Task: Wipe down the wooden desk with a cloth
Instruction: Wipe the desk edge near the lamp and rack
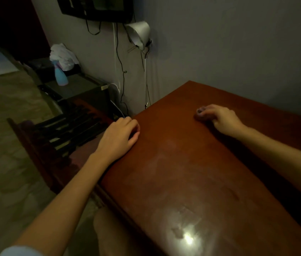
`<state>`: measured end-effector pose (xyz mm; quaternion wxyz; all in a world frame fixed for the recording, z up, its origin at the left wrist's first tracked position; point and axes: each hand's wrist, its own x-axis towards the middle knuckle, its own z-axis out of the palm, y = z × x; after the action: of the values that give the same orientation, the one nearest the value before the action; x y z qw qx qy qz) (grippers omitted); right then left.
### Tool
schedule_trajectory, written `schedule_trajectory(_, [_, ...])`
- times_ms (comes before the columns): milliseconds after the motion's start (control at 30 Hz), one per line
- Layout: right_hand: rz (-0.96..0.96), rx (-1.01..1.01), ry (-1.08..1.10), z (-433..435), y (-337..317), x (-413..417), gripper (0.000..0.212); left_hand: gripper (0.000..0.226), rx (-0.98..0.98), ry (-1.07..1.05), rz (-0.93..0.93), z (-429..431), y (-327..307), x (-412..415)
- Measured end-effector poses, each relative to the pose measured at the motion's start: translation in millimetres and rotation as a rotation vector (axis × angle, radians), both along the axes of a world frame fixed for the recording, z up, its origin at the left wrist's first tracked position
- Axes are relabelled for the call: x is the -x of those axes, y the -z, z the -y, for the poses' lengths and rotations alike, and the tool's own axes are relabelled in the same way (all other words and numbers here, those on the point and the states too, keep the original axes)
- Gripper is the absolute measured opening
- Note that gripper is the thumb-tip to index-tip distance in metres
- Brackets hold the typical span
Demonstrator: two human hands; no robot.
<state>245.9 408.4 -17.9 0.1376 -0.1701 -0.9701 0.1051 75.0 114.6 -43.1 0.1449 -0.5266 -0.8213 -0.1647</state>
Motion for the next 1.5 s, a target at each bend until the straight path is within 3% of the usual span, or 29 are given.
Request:
schedule_trajectory(100, [-0.048, -0.036, 0.104, 13.8, -2.1, 30.9, 0.053, 0.012, -0.004, 0.006, -0.010, 0.5, 1.8, 1.6])
schedule_trajectory(300, [-0.012, 0.046, -0.378, 89.7, 11.1, -7.8, 0.054, 0.015, -0.039, 0.006, 0.012, 4.1, 6.9, 4.7])
schedule_trajectory(467, [0.034, -0.042, 0.030, 25.1, -4.8, 8.8, 0.055, 0.015, -0.046, -0.005, 0.034, 1.5, 6.3, 4.1])
schedule_trajectory(533, [-0.010, -0.035, -0.008, 47.4, -2.3, 28.6, 0.056, 0.014, -0.055, -0.005, 0.034, 1.4, 5.6, 3.6])
schedule_trajectory(700, [0.014, 0.033, -0.417, 114.1, 10.8, -3.6, 0.053, 0.015, -0.071, -0.012, 0.041, 5.4, 6.9, 2.3])
schedule_trajectory(767, [0.024, 0.011, -0.348, 90.7, 5.5, -12.0, 0.055, 0.015, -0.083, -0.018, 0.048, 4.6, 7.2, 1.8])
schedule_trajectory(867, [0.025, -0.063, -0.011, 38.2, 1.8, 17.6, 0.057, 0.015, -0.102, -0.034, 0.058, 4.4, 6.7, -0.3])
schedule_trajectory(933, [0.001, -0.076, 0.071, 36.7, 1.0, 51.2, 0.055, 0.015, -0.079, -0.036, 0.063, 3.9, 5.7, -0.8])
schedule_trajectory(1067, [-0.055, -0.040, -0.113, 96.6, 7.4, 81.9, 0.054, 0.020, -0.042, -0.060, 0.072, 1.8, -11.2, 3.7])
schedule_trajectory(1200, [0.002, -0.010, -0.439, 101.0, 10.9, 28.7, 0.056, 0.023, -0.195, -0.148, -0.043, 28.3, -25.9, 8.4])
schedule_trajectory(1367, [0.022, -0.012, -0.040, 38.6, -4.8, 50.2, 0.059, 0.014, -0.136, -0.145, -0.095, 63.2, -9.0, 0.6])
schedule_trajectory(1433, [-0.011, 0.039, -0.081, 66.7, -4.5, 69.5, 0.059, 0.013, -0.117, -0.120, -0.115, 59.7, -1.6, -5.7])
schedule_trajectory(1500, [0.004, 0.097, -0.265, 110.0, 3.1, 67.7, 0.059, 0.012, -0.112, -0.128, -0.123, 54.8, 7.8, -9.0])
